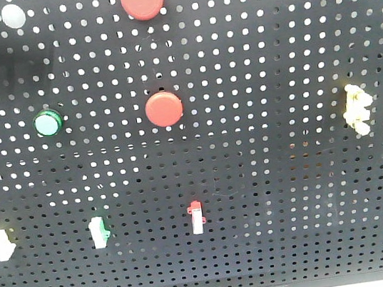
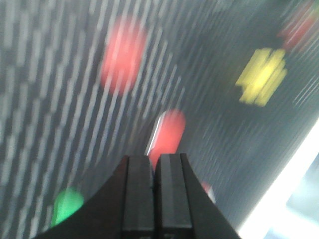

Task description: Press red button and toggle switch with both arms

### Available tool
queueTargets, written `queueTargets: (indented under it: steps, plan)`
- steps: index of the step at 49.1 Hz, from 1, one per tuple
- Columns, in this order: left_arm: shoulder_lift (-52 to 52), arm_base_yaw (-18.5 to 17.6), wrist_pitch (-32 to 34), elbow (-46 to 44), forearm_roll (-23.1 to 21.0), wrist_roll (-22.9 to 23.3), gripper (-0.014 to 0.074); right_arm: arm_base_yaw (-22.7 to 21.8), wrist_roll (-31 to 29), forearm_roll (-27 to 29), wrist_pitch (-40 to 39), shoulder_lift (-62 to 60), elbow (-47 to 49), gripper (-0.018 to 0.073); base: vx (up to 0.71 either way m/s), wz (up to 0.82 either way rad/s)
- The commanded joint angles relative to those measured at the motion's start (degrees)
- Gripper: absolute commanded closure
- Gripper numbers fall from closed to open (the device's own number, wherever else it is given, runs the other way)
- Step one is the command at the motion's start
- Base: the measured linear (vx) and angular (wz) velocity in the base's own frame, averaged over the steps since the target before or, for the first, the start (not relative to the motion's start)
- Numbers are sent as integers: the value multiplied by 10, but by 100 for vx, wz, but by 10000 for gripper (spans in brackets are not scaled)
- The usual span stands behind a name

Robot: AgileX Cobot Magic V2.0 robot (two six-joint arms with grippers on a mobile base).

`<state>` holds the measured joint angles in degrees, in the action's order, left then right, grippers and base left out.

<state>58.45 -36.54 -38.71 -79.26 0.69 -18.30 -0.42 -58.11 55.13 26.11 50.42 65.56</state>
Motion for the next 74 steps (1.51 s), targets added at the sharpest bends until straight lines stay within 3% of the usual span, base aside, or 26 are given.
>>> queueTargets:
  steps: [1,13,24,43,61,65,68,74]
  plan:
    - [-58,-1,83,85,62,56,595,-4,5,-16,-26,-56,-45,562,0,0]
    - [-218,-1,159,324,76,93,595,-4,4,-28,-26,-236,-218,562,0,0]
    - [-355,-1,150,451,76,121,595,-4,16,-28,-31,-389,-330,562,0,0]
    - [-413,-1,78,510,76,121,595,-4,16,-23,6,-424,-373,562,0,0]
    - [-414,3,78,524,76,121,595,-4,16,-23,6,-424,-373,562,0,0]
    - [-429,32,115,550,82,101,595,-4,16,-23,6,-424,-373,562,0,0]
    - [-447,69,179,584,76,102,595,-4,16,-23,6,-424,-373,562,0,0]
    - [-497,160,317,669,18,103,595,-4,16,-23,6,-424,-373,562,0,0]
